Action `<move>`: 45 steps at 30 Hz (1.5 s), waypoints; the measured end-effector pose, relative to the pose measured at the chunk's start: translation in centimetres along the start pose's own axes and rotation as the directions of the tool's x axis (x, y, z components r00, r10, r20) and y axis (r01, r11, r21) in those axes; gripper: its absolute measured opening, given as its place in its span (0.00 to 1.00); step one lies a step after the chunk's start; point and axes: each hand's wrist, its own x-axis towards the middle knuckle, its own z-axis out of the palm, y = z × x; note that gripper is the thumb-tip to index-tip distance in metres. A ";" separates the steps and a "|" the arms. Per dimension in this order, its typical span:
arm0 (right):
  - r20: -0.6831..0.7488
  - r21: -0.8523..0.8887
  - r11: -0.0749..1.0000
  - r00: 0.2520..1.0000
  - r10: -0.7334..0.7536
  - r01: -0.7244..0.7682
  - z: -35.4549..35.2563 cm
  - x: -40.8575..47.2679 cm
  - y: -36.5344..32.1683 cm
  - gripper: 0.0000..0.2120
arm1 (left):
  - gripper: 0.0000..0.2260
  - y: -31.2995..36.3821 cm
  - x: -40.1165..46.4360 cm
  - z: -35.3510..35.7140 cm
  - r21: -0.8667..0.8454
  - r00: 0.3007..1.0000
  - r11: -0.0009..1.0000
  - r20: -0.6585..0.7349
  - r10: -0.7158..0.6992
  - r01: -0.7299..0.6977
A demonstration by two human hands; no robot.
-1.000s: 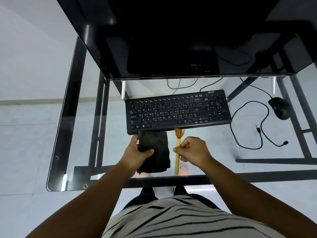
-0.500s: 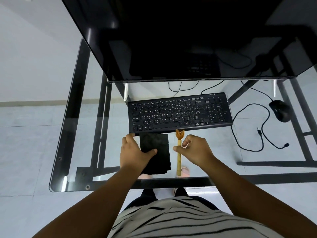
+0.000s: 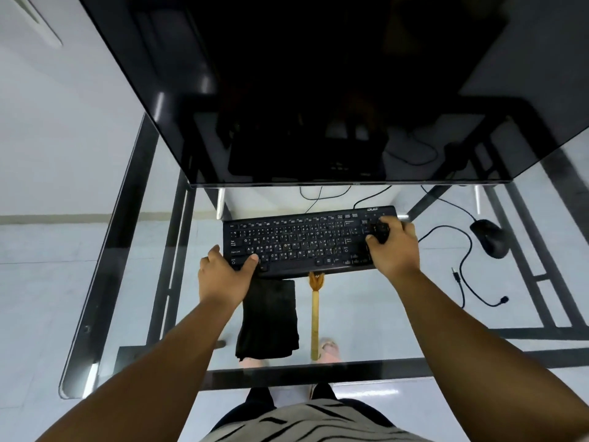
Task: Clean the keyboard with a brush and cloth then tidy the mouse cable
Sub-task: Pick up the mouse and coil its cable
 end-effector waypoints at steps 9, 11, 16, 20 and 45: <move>0.338 -0.017 1.000 0.941 -0.003 0.009 -3.4 3.1 2.7 0.56 | 0.39 -0.7 1.1 0.2 0.061 0.991 0.992 0.088 0.105 -0.111; 0.394 -0.066 0.995 0.918 -0.044 0.076 -3.6 3.1 3.6 0.64 | 0.38 -0.6 1.1 0.3 0.070 0.989 0.990 0.089 0.119 -0.125; 0.274 -0.110 0.984 0.956 -0.102 0.137 -2.8 2.9 4.1 0.60 | 0.35 -0.2 1.0 0.7 0.072 0.989 0.987 0.058 0.139 -0.143; 0.234 -0.068 0.987 0.964 -0.124 0.144 -3.0 2.7 4.1 0.54 | 0.36 -0.2 1.0 0.5 0.076 0.991 0.989 0.056 0.119 -0.123; 0.204 0.017 0.995 0.974 -0.098 0.096 -2.6 6.4 2.2 0.56 | 0.31 3.3 5.7 -0.6 0.087 0.962 0.958 0.056 0.267 -0.272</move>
